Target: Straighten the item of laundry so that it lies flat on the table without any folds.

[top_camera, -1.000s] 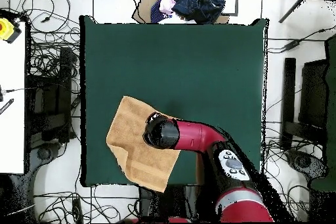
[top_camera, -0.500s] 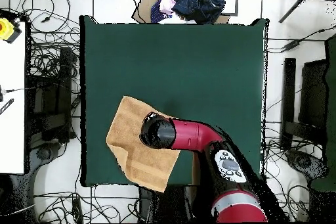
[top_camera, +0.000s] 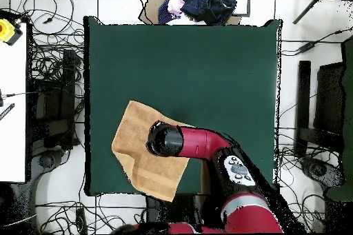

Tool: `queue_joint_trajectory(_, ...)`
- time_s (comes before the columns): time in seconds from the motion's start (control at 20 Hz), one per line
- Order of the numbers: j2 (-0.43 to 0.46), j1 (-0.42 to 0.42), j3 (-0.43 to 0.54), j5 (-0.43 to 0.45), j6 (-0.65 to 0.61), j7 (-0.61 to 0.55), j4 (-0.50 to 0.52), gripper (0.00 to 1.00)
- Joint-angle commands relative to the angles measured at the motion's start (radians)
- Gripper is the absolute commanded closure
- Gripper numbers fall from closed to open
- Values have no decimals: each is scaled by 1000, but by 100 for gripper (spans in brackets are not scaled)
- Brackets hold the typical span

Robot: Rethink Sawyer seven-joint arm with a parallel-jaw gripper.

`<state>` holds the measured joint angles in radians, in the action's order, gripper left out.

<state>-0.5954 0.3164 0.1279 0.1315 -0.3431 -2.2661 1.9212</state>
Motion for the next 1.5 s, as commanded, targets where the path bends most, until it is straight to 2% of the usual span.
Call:
queue_joint_trajectory(0.05,134,-39,-1,6,116,-120,-3,100)
queue_joint_trajectory(0.45,217,-54,-16,1,179,-117,-37,100)
queue_joint_trajectory(0.85,273,-37,-32,-17,153,-80,-146,100)
queue_joint_trajectory(1.15,323,-72,-80,-27,166,-97,-232,100)
queue_joint_trajectory(1.5,388,-139,-141,-61,289,-177,-308,100)
